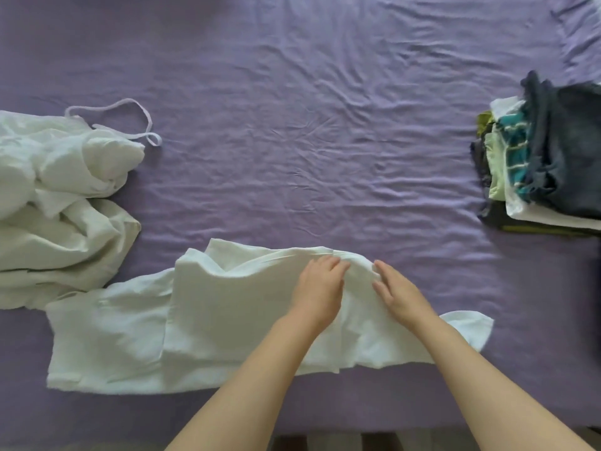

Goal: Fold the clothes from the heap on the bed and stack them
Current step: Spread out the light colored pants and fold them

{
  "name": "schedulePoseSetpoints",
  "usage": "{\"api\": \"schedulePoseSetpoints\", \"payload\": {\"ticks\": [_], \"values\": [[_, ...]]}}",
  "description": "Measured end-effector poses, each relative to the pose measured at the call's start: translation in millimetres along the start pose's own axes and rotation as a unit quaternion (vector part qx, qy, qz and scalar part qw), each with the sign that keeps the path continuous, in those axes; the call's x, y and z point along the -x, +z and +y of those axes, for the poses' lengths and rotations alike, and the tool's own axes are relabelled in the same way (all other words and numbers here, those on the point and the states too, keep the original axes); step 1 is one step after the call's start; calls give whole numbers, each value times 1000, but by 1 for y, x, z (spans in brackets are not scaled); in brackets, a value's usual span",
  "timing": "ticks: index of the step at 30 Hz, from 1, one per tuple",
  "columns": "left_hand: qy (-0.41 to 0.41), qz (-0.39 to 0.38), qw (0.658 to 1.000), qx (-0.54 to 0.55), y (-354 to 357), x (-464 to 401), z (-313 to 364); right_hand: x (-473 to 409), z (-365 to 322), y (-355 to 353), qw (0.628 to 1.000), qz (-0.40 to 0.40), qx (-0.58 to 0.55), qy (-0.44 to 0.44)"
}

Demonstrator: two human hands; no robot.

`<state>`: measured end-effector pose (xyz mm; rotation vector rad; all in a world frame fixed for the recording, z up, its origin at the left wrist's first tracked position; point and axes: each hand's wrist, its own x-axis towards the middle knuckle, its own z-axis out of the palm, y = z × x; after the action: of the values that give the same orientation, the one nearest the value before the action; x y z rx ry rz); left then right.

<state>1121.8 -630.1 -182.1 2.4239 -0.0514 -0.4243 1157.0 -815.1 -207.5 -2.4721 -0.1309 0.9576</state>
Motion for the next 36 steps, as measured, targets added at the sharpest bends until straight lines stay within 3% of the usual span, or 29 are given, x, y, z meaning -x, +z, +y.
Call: {"api": "schedulePoseSetpoints", "payload": {"ticks": [4, 7, 11, 12, 14, 15, 17, 19, 22, 24, 26, 29, 32, 34, 36], "values": [[6, -117, 981, -155, 31, -51, 13, -5, 22, -6, 999, -34, 29, 30], [-39, -184, 952, -242, 30, -78, 23, 12, 22, -11, 995, 50, 84, 20], [-155, -323, 913, -195, 14, -104, 39, 43, 22, -16, 970, 215, 44, -102], [-168, -356, 903, -172, 11, -109, 42, 47, 29, -17, 967, 222, 27, -119], [-177, -405, 889, -119, 7, -115, 46, 48, 51, -21, 979, 192, -31, -61], [-168, -416, 888, -104, 6, -117, 47, 46, 67, -23, 986, 162, -46, -10], [-140, -415, 895, -90, 8, -121, 50, 42, 97, -27, 991, 98, 56, 64], [-130, -414, 898, -71, 13, -124, 56, 39, 115, -30, 981, 47, 165, 90], [-129, -434, 890, -44, 18, -123, 63, 34, 123, -38, 972, 21, 218, 84], [-121, -432, 894, -14, 15, -122, 64, 34, 129, -48, 978, 29, 190, 76], [-122, -419, 898, 49, 6, -120, 67, 37, 141, -57, 994, 43, 71, 75], [-149, -420, 885, 135, -2, -119, 73, 45, 146, -68, 996, -32, 6, 79], [-150, -440, 884, 50, 6, -121, 88, 47, 148, -73, 989, -73, 38, 121], [-131, -459, 878, -42, 16, -124, 101, 49, 148, -78, 992, -29, 2, 123], [-111, -456, 880, -68, 26, -125, 113, 54, 150, -82, 992, 35, -50, 113]]}}
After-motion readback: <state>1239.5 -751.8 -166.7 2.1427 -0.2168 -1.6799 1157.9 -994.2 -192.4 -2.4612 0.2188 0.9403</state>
